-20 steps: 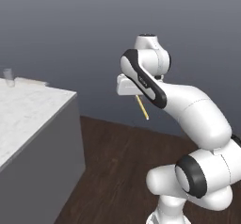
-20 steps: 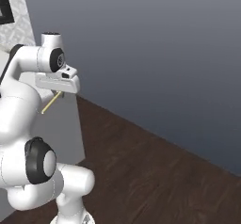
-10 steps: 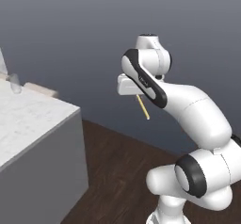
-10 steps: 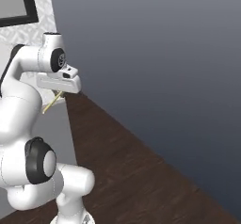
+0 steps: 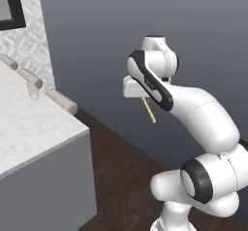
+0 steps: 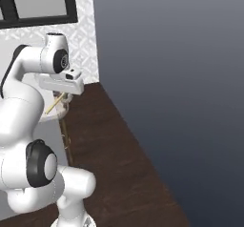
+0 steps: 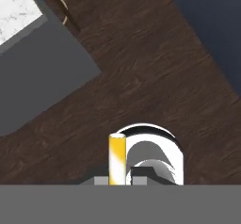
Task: Take a straw from the drawer in front and place it inside the glass cup on the dining counter.
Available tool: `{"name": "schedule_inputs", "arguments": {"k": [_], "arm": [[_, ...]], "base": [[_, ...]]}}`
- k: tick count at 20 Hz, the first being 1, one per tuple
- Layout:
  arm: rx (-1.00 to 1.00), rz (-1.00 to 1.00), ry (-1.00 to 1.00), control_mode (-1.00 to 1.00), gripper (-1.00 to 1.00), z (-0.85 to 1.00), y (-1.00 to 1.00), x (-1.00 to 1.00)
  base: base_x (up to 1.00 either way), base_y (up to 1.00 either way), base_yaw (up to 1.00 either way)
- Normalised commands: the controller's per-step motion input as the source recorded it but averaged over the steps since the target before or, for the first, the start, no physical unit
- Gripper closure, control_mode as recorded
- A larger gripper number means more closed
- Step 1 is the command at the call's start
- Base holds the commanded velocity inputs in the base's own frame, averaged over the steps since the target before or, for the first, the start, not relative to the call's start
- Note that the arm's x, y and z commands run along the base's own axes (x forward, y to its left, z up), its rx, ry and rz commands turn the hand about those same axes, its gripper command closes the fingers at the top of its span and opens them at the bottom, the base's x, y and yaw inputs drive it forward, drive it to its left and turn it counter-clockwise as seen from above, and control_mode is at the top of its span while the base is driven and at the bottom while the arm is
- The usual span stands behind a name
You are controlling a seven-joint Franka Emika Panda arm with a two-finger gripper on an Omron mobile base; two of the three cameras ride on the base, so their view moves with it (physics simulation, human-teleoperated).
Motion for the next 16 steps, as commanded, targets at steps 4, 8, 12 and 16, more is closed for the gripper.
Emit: {"name": "schedule_inputs", "arguments": {"k": [4,8,12,16], "arm": [[0.00,0.00,0.00,1.00,1.00,0.00,0.00,0.00],[0.00,0.00,0.00,1.00,1.00,0.00,0.00,0.00],[0.00,0.00,0.00,1.00,1.00,0.00,0.00,0.00],[0.00,0.00,0.00,1.00,1.00,0.00,0.00,0.00]], "base": [[1.00,-0.43,0.56],[1.00,-0.47,0.59],[0.91,-0.55,0.64],[0.58,-0.71,0.65]]}}
